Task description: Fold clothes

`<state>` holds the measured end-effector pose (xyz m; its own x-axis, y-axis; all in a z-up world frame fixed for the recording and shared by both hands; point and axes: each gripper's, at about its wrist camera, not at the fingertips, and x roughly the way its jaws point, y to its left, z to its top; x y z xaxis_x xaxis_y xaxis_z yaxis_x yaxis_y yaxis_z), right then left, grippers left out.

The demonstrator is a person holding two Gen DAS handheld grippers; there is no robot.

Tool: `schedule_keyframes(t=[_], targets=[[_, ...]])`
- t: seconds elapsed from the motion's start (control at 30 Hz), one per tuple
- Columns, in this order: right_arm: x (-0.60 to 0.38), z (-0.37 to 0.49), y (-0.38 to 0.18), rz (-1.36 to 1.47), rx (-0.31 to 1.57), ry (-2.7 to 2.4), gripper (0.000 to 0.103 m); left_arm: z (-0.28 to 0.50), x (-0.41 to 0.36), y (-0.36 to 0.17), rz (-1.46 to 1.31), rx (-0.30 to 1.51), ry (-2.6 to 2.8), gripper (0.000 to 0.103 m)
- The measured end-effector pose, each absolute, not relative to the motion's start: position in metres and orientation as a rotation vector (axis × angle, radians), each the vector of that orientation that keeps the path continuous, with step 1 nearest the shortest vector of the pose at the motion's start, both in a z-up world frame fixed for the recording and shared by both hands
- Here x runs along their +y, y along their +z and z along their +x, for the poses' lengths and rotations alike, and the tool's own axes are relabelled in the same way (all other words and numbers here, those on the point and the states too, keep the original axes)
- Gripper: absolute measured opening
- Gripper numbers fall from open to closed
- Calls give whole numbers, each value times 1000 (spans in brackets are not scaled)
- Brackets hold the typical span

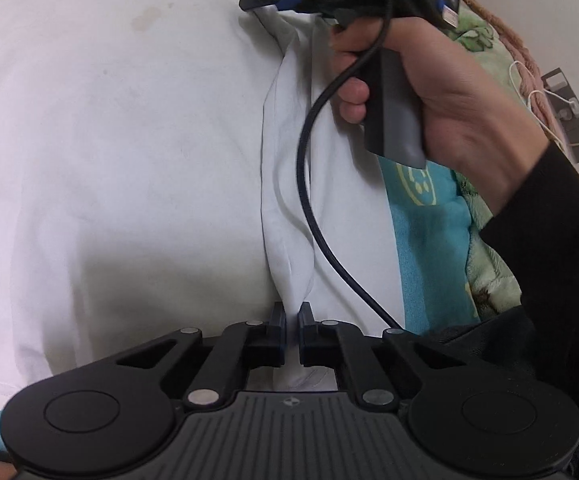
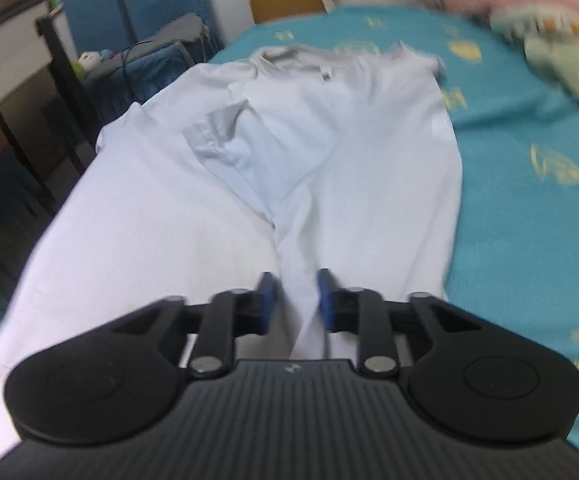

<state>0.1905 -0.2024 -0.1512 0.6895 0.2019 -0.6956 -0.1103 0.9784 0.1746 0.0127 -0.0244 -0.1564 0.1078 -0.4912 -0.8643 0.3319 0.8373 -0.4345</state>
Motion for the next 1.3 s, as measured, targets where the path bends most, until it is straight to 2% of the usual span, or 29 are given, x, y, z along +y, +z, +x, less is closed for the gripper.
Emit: schedule_keyframes(t=[0.03,0.23,0.33,0.4,0.43,0.47,0.5,0.53,0.57,0.6,0.63,0.67,0.93,1.3], targets=[[-201,191,-149,127,780,184,10,11,-23,-153,-134,1319,-600,3],[-208,204,-142,340,729,234,9,3,-17,-135,-79,1238,-551,3],[-204,202,-143,309,717,215,9,-1,-15,-125,-52,1198,-526,7],[-200,200,-143,272,710,198,10,-4,-13,-119,-33,1171,-510,20],[-199,199,-142,256,709,186,11,-6,-12,-116,-24,1155,-502,37],[-198,197,-138,245,710,175,11,-8,-13,-110,-12,1128,-495,50],[-198,196,-134,236,712,165,12,-10,-12,-105,-8,1096,-493,53],[-198,193,-129,231,709,160,16,-13,-10,-100,-2,1063,-488,59],[-199,190,-124,229,702,158,34,-15,-9,-95,10,1028,-471,68],[-201,186,-118,231,689,159,47,-16,-8,-90,27,993,-444,71],[-203,179,-112,239,665,161,70,-18,-6,-85,42,958,-418,74],[-206,172,-106,245,639,161,76,-19,-5,-81,54,926,-398,75],[-231,123,-72,264,580,105,75,-32,-1,-59,62,756,-315,83],[-241,71,-48,256,511,62,75,-23,15,-60,21,710,-251,87]])
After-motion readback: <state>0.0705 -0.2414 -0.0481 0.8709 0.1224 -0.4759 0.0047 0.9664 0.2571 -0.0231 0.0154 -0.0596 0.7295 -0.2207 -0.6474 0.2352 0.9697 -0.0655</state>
